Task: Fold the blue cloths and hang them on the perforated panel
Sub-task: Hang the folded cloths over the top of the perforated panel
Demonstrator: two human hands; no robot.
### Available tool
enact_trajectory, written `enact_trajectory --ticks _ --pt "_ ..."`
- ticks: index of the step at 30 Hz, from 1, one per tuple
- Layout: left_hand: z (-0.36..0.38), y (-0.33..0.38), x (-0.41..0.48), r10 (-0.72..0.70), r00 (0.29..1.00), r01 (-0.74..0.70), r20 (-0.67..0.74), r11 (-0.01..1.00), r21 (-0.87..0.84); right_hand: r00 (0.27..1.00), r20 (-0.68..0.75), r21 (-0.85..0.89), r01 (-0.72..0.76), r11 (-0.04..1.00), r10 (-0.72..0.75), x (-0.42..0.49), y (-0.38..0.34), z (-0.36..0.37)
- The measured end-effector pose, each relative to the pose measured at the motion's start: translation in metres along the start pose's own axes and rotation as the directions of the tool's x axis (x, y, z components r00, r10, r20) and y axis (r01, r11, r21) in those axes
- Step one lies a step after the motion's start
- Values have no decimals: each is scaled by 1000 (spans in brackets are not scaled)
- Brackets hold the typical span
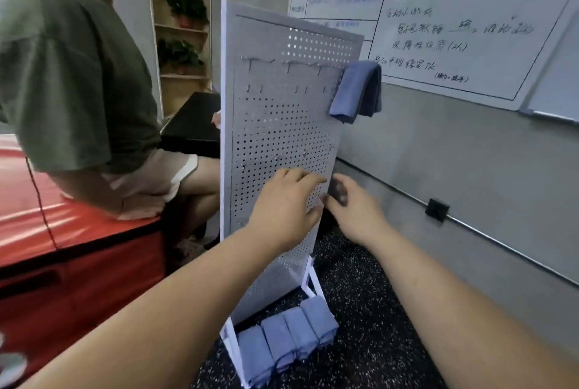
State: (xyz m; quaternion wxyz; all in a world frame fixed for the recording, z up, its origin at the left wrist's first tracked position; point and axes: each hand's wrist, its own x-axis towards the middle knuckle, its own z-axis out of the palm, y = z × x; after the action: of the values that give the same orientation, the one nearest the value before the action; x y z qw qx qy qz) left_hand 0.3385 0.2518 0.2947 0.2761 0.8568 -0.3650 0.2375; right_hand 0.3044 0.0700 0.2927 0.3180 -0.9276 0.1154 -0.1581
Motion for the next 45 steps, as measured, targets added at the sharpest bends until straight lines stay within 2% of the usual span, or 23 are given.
enact_trajectory --ticks 4,8,15,19,23,25,30,33,40,45 --pt "39 -29 -63 -141 978 146 151 989 -25 993 115 6 -18 1000 17 -39 23 50" --pt "83 -64 -120 -294 904 312 310 950 -10 965 253 -25 -71 997 75 -61 57 104" --pt "156 -118 -188 -520 693 601 500 799 -2 855 468 -122 -189 974 224 -78 123 199" --pt "192 -148 -214 -594 559 679 578 728 91 786 552 -225 -180 958 277 -85 163 247" --pt "229 -171 -224 -615 470 693 633 701 167 703 639 -303 -144 942 312 -87 192 290" --pt "247 -180 -227 -611 439 698 658 693 178 688 665 -309 -99 946 290 -86 199 308" --pt "290 -201 -235 -583 400 661 708 718 217 732 634 -296 -66 953 248 -90 220 340" --pt "314 -214 -241 -561 376 636 738 735 235 726 644 -287 -62 956 241 -95 236 355" --pt "374 -234 -252 -583 320 559 747 752 348 743 604 -239 -177 955 289 -97 262 389" --pt "397 -242 -248 -628 344 514 698 748 420 754 609 -262 -100 960 245 -93 282 400"
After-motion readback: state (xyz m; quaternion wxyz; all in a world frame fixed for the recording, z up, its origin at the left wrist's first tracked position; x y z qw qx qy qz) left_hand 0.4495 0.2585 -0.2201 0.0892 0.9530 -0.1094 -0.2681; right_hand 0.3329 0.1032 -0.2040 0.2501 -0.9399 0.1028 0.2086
